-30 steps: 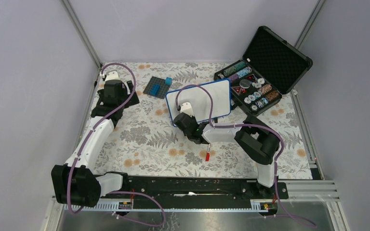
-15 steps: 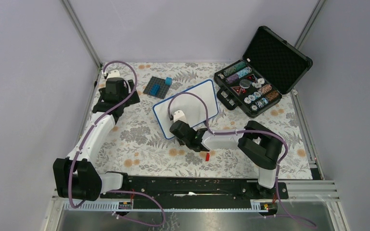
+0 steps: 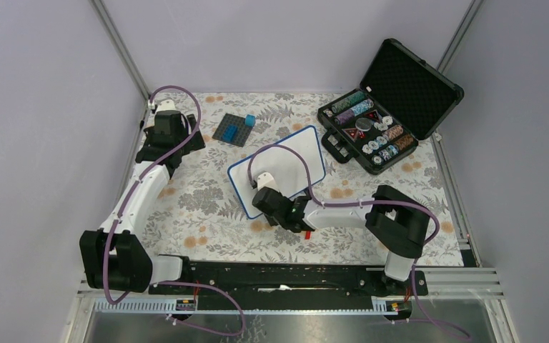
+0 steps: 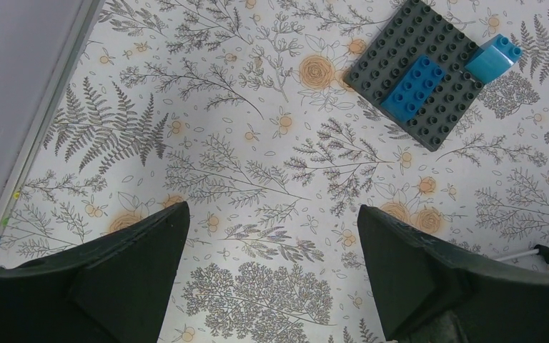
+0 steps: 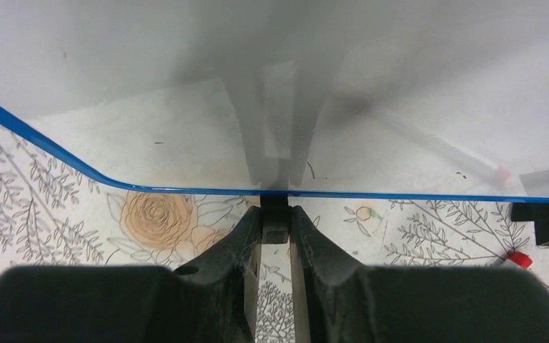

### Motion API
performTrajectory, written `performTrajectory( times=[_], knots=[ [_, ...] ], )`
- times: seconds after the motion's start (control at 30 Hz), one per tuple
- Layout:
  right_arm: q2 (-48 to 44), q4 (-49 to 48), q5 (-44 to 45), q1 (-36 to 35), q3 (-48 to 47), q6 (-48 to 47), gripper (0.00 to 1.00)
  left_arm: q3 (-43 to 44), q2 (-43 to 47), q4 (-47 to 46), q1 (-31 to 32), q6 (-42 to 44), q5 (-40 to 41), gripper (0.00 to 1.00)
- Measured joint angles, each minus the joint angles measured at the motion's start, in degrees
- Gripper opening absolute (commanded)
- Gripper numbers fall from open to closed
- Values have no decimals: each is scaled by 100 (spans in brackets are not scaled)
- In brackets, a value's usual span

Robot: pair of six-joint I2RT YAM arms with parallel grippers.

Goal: Write a sentence on the whiteboard
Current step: Adjust the whiteboard stand at the center of the board.

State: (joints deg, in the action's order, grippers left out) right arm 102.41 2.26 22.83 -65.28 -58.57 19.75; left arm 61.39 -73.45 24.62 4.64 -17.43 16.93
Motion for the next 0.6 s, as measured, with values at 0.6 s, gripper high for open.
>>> performTrajectory(
  times=[0.6],
  knots=[
    [-1432,1069,-907,-22,-164,-940,66,127,-22,243,-4,111,-109,99]
  ],
)
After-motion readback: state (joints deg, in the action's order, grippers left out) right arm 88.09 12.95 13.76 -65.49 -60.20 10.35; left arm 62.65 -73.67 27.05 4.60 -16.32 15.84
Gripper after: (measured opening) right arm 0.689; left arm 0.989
